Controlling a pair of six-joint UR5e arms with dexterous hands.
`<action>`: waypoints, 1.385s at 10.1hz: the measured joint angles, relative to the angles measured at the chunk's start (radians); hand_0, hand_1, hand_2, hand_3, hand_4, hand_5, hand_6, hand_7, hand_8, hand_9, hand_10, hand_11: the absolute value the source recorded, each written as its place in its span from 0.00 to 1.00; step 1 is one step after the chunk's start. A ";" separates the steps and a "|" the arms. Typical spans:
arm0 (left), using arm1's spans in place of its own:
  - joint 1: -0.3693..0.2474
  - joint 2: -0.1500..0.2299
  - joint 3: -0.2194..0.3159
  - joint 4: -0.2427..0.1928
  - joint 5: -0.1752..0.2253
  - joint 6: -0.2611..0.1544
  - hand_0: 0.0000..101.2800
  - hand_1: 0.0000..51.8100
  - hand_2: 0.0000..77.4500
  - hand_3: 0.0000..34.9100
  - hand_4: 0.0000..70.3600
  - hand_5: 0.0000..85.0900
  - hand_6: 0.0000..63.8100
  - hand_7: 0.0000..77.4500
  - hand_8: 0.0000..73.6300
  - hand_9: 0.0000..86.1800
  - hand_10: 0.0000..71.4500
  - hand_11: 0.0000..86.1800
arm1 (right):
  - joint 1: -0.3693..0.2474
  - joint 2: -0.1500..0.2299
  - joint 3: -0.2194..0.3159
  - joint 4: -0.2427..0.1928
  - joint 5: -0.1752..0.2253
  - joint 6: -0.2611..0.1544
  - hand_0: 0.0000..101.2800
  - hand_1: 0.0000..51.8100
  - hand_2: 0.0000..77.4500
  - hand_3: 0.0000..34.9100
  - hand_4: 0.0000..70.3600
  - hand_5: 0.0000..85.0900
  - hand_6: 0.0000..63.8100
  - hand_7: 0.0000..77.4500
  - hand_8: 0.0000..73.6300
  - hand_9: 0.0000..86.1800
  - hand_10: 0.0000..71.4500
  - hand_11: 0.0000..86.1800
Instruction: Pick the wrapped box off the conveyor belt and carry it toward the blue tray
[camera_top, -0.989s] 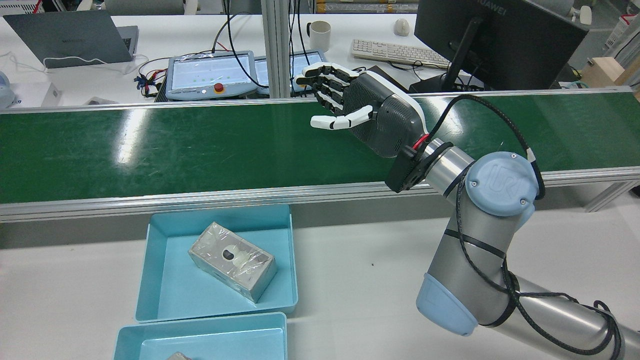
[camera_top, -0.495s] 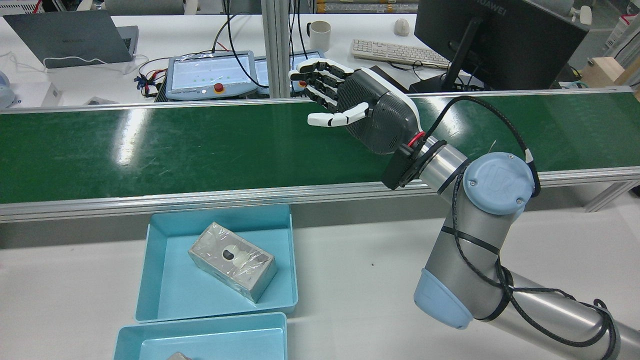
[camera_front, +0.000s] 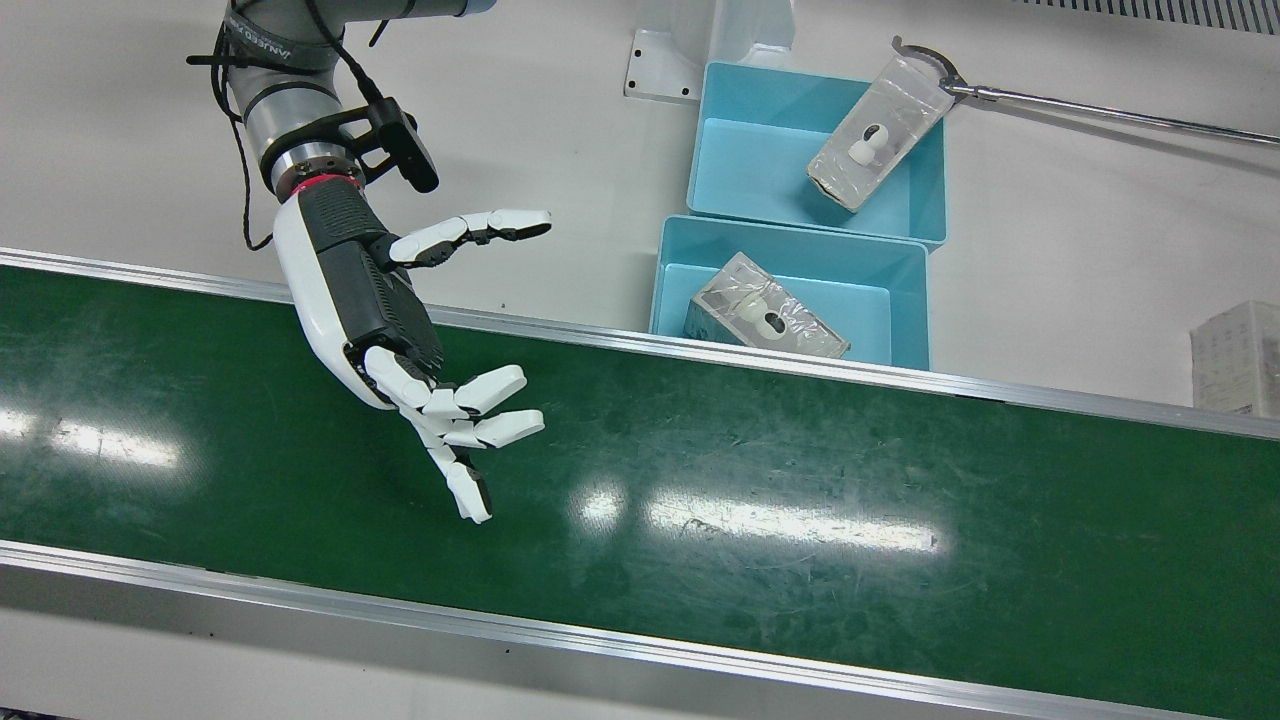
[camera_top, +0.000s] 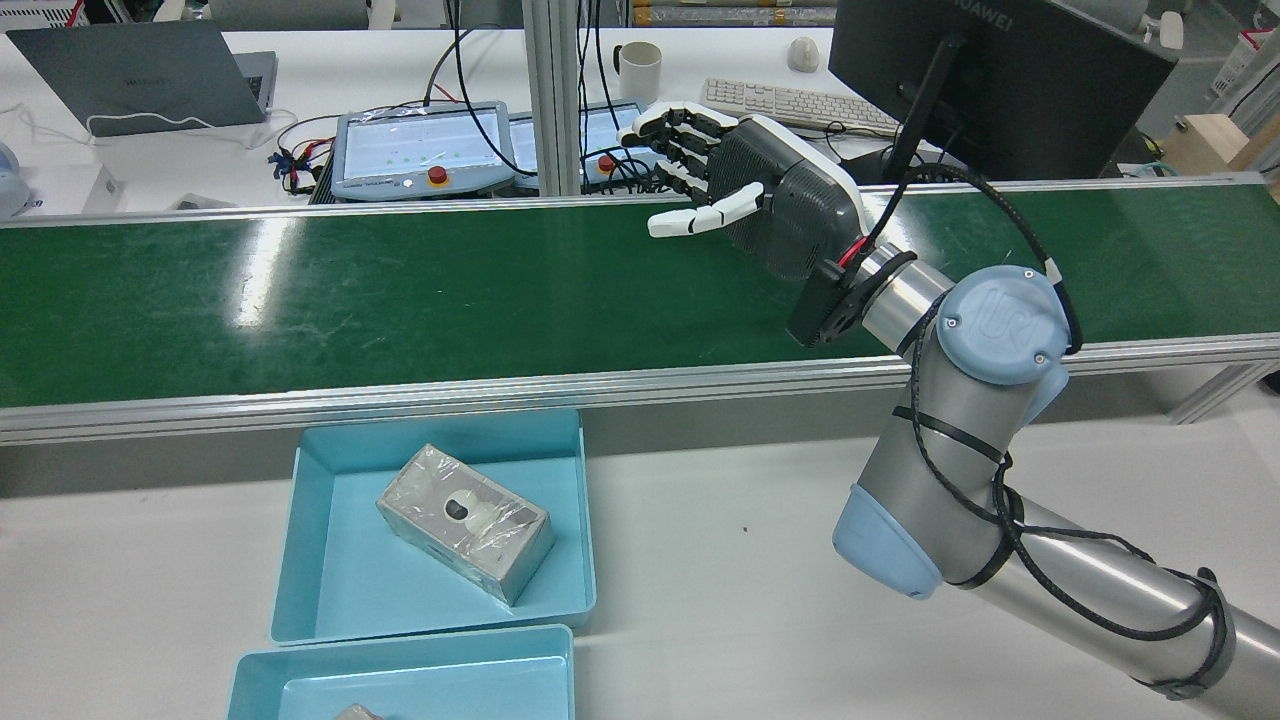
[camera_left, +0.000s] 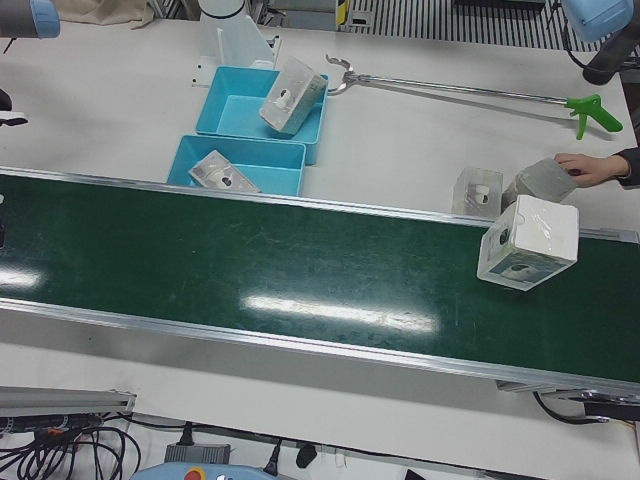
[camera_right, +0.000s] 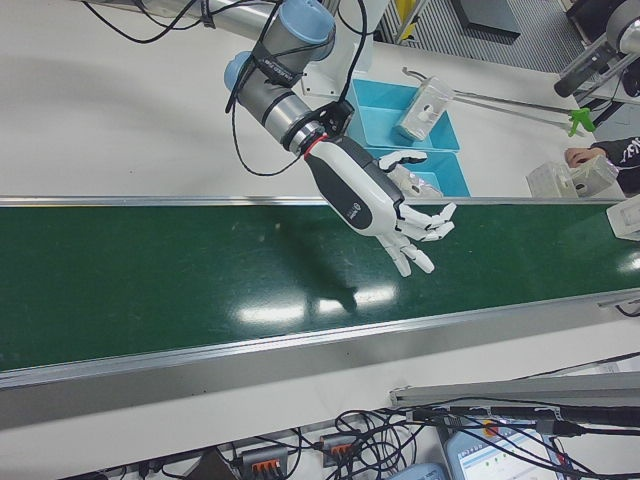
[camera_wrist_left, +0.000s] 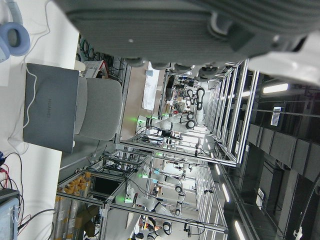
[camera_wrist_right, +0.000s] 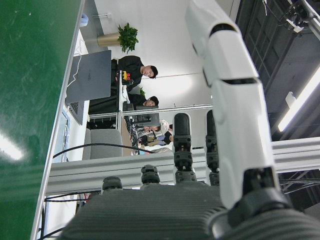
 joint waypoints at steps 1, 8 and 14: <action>0.000 0.000 0.000 0.000 0.000 0.000 0.00 0.00 0.01 0.00 0.00 0.01 0.00 0.01 0.00 0.00 0.01 0.00 | 0.001 0.004 0.001 -0.007 -0.003 0.000 0.53 0.39 0.24 0.43 0.29 0.44 0.15 0.39 0.02 0.09 0.00 0.01; 0.000 0.000 0.000 0.000 0.000 0.000 0.00 0.00 0.01 0.00 0.00 0.01 0.00 0.01 0.00 0.00 0.01 0.00 | 0.004 0.000 0.075 -0.028 0.001 -0.001 0.53 0.40 0.26 0.48 0.26 0.44 0.14 0.38 0.02 0.08 0.00 0.01; 0.000 0.000 0.000 0.000 0.000 0.000 0.00 0.00 0.01 0.00 0.00 0.01 0.00 0.01 0.00 0.00 0.01 0.00 | 0.003 -0.002 0.085 -0.052 0.003 -0.004 0.53 0.40 0.29 0.53 0.24 0.45 0.15 0.41 0.02 0.09 0.00 0.01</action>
